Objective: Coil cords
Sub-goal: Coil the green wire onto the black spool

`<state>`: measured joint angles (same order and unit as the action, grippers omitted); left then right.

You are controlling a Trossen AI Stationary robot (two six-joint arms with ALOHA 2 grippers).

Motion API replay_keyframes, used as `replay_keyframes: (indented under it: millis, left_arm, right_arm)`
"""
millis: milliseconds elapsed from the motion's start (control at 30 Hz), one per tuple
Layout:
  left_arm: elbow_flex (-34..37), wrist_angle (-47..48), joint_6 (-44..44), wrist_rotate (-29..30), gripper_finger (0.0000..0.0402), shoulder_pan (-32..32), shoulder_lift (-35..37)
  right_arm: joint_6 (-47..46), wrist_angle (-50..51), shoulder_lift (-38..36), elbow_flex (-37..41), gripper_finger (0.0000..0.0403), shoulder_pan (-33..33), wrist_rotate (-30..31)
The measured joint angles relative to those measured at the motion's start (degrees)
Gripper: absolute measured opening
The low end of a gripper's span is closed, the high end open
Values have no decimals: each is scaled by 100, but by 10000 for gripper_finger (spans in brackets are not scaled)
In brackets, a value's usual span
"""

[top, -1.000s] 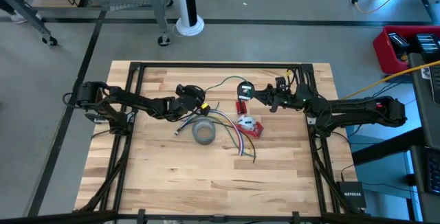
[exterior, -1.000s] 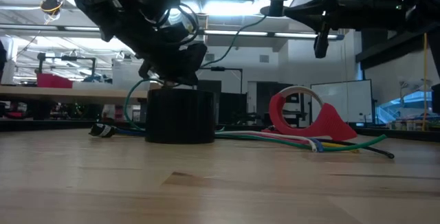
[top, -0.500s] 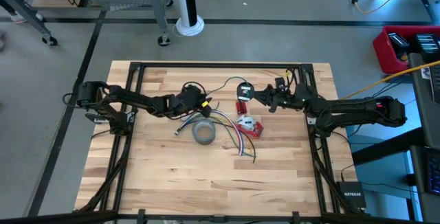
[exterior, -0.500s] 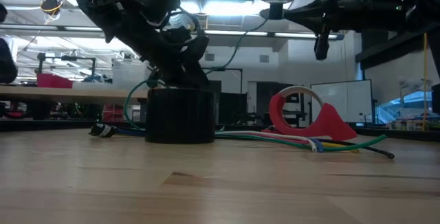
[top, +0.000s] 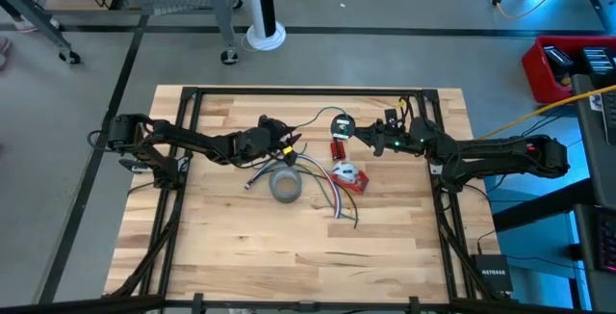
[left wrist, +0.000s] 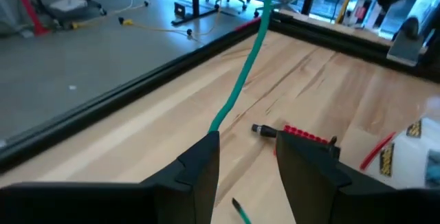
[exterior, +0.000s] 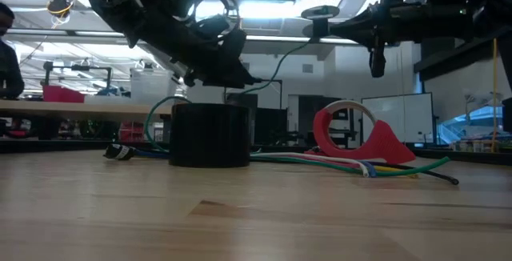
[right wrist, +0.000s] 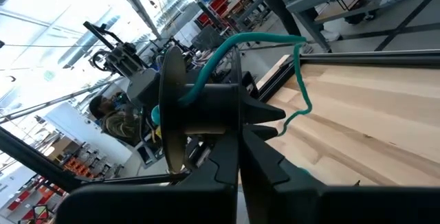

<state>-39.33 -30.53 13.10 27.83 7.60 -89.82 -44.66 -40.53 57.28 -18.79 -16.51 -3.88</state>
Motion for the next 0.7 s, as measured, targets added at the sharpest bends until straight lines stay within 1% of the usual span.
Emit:
replay_keyframes:
  millis: [233, 400, 533, 700]
  left_arm:
    - [-1, 154, -594, 61, 137, 7, 0]
    - [-2, 650, -747, 512, 137, 7, 0]
    - [-2, 718, -768, 924, 137, 7, 0]
    - [-2, 735, -953, 1008, 137, 7, 0]
  right_arm:
    - [0, -28, 0, 0, 7, 0, -3]
    - [-2, -47, 0, 0, 7, 0, -11]
    - [-2, -49, 0, 0, 7, 0, -15]
    - [-2, -50, 0, 0, 7, 0, -15]
